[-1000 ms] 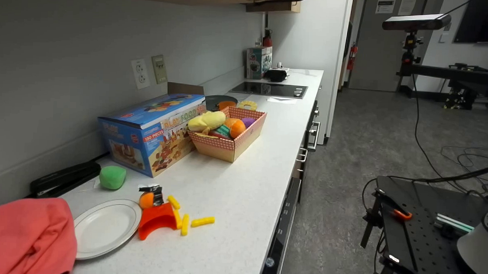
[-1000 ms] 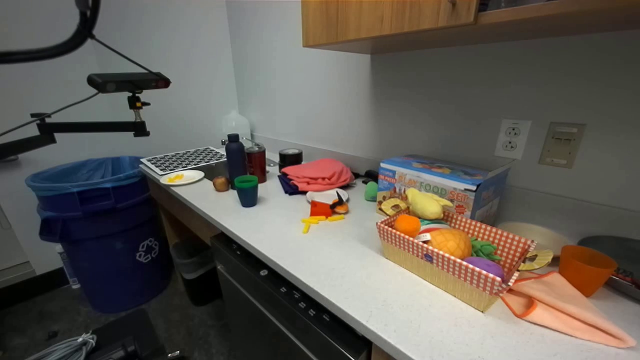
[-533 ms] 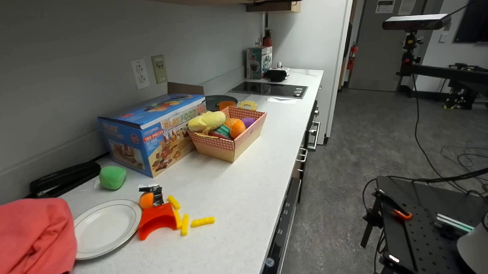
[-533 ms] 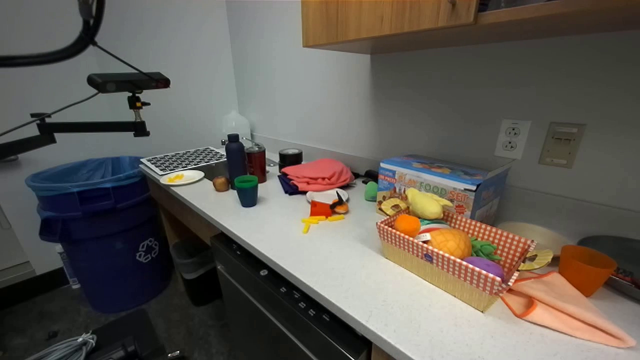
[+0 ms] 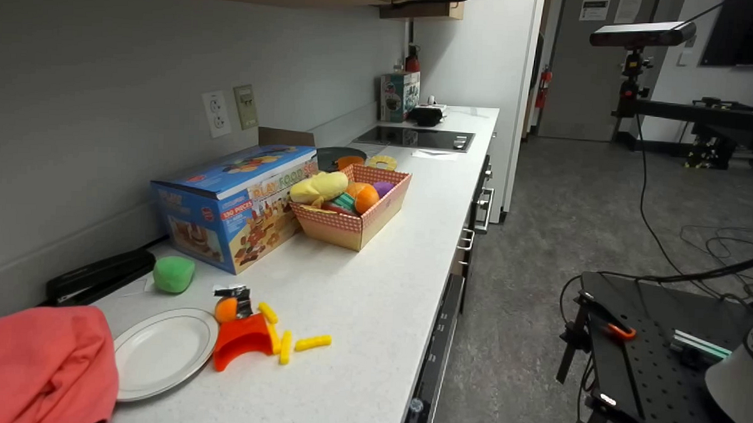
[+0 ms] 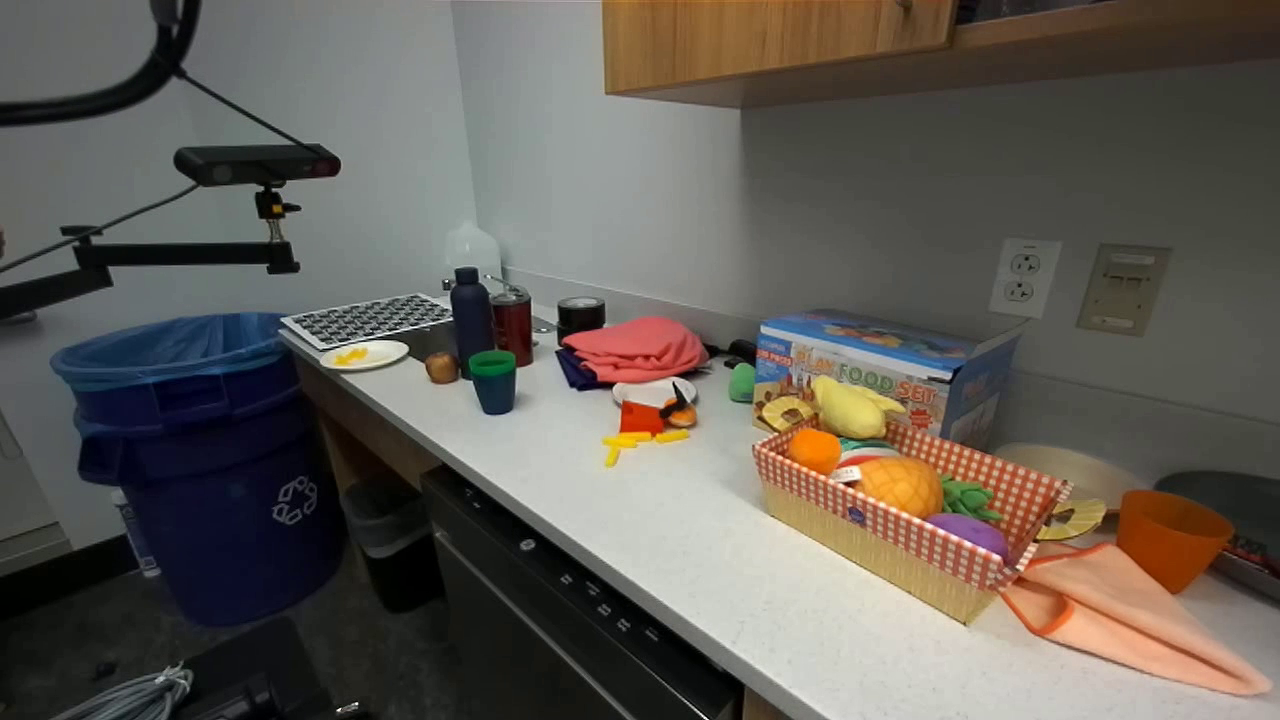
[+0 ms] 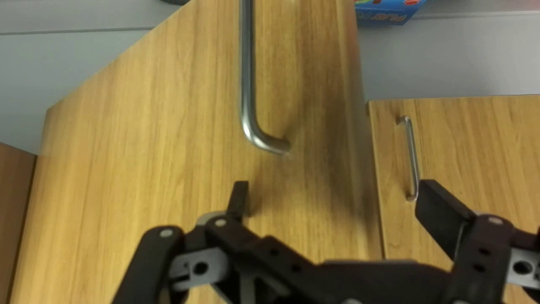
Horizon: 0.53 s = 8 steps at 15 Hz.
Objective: Close the cabinet door
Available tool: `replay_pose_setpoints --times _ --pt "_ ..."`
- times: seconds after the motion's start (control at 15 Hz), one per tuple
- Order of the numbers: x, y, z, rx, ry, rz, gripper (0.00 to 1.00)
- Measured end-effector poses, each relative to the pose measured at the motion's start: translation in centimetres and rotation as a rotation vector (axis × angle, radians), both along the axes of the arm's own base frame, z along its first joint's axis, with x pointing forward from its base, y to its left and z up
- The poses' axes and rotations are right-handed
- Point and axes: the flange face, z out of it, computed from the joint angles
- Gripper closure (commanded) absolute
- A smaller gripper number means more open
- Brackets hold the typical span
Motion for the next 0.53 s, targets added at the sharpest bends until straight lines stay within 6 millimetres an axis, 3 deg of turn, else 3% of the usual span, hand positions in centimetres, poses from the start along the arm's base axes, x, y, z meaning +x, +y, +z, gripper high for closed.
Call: replay_pose_setpoints --times 0.53 --pt "1.9 4.2 -0.3 0.060 0.030 0.100 0.00"
